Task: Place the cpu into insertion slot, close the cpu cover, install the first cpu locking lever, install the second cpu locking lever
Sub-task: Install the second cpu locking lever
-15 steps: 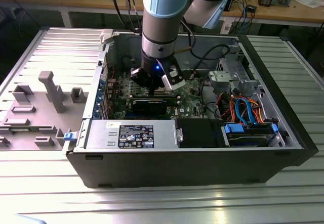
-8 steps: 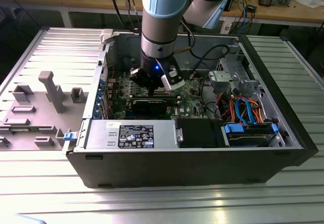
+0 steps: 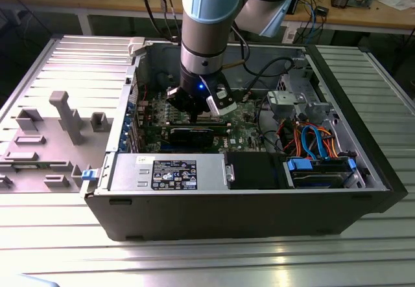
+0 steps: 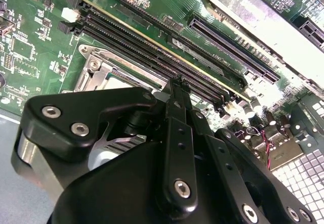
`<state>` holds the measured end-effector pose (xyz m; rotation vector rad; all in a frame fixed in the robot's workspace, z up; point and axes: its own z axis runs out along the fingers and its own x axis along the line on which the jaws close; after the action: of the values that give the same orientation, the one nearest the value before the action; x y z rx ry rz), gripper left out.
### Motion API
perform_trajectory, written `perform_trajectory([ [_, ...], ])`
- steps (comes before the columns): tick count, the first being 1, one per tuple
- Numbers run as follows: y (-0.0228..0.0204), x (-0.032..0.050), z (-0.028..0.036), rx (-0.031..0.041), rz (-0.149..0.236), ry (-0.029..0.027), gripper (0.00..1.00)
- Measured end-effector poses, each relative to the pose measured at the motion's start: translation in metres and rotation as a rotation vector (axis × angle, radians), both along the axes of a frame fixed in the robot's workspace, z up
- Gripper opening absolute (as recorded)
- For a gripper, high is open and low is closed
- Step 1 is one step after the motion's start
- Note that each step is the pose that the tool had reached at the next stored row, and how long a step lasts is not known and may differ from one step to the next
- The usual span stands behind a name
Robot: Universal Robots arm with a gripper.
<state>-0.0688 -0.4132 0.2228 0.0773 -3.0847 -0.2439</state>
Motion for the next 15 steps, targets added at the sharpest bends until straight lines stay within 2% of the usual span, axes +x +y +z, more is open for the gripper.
perform_trajectory([
  [7,0.0,0.0,0.0,0.0001,0.002,-0.0001,0.11],
  [10,0.0,-0.0002,-0.0005,0.0,0.023,0.0002,0.11],
  [15,0.0,-0.0051,-0.001,0.0027,0.033,0.0001,0.11],
])
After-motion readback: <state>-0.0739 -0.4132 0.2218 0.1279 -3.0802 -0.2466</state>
